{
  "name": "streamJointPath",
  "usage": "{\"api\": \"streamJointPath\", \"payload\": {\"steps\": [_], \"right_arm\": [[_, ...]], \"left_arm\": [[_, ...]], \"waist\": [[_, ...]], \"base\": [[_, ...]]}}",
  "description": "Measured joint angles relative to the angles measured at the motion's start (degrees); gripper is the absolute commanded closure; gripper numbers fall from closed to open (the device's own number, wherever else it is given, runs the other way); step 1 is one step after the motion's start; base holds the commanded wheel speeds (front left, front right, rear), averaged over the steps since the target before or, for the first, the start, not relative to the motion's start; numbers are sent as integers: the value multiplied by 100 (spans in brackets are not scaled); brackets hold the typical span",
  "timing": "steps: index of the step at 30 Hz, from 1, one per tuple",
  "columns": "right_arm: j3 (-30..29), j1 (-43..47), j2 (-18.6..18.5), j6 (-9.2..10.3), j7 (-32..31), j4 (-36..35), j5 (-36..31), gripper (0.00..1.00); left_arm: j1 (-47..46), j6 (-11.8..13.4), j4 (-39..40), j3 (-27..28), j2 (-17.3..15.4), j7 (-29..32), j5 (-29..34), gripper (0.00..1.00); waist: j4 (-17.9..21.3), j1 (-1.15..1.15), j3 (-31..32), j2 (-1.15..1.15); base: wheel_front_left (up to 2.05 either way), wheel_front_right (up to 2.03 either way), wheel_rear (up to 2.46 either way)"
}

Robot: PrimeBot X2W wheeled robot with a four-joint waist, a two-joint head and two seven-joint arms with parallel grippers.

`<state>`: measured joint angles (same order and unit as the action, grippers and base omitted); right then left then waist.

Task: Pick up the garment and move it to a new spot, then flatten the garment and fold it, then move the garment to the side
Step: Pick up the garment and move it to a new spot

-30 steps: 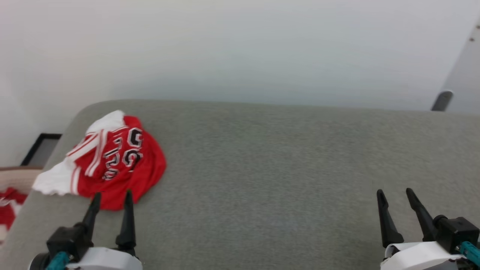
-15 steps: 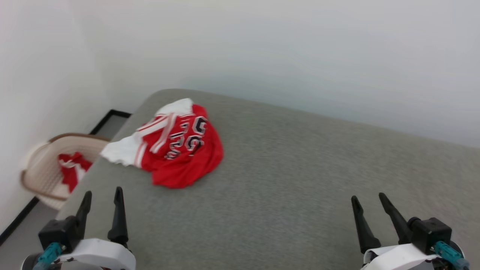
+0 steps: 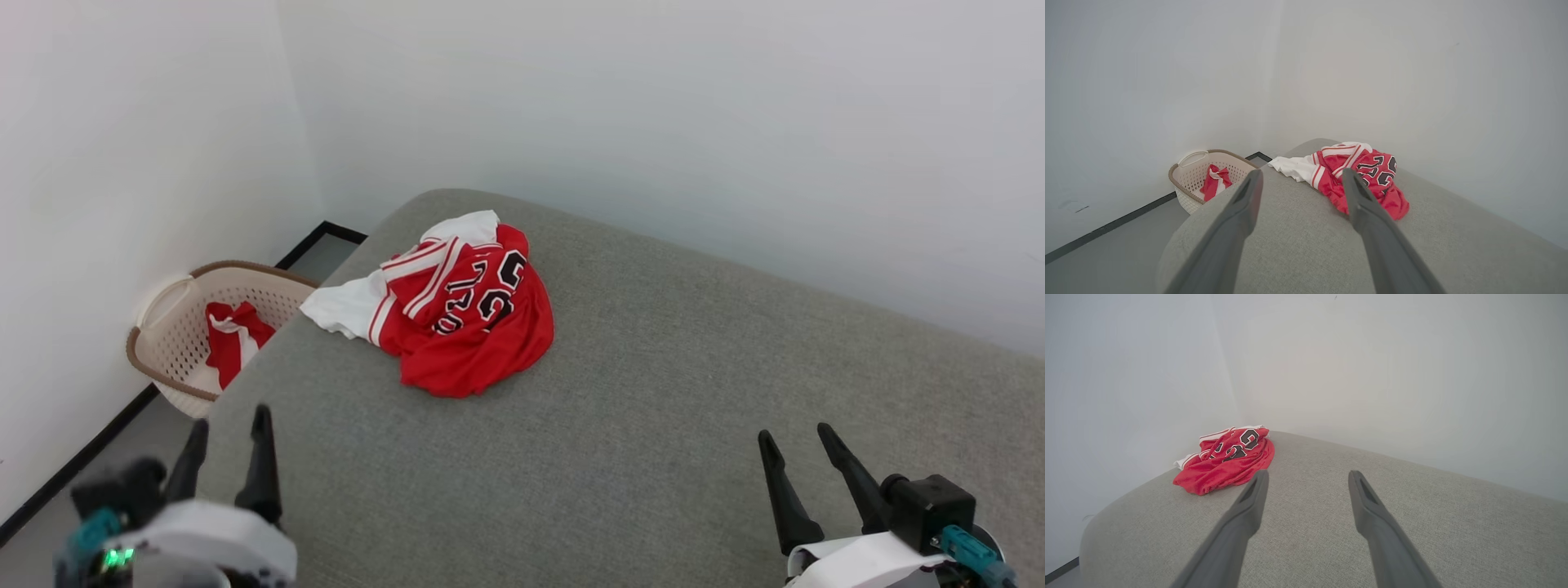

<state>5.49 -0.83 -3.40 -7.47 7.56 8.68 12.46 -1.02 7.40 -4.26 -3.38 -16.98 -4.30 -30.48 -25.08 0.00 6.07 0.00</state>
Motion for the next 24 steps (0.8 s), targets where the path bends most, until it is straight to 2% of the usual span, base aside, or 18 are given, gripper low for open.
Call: {"api": "streamJointPath", "payload": {"steps": [4,13,24], "right_arm": [[-40,2,-81,0,-63,-103,-33,0],[-127,-349,-382,-1,-316,-632,-157,0],[-181,-766,-604,-1,-485,-1224,-191,0]], "left_arm": [[-366,-152,-13,-29,-68,546,-292,0],[-1909,-489,-199,88,-580,1516,-769,0],[-3717,-572,-1525,36,-1131,3016,-1182,0]], "waist": [[54,0,-88,0],[369,0,-678,0],[966,0,-1800,0]], "base": [[0,0,0],[0,0,0],[0,0,0]]}}
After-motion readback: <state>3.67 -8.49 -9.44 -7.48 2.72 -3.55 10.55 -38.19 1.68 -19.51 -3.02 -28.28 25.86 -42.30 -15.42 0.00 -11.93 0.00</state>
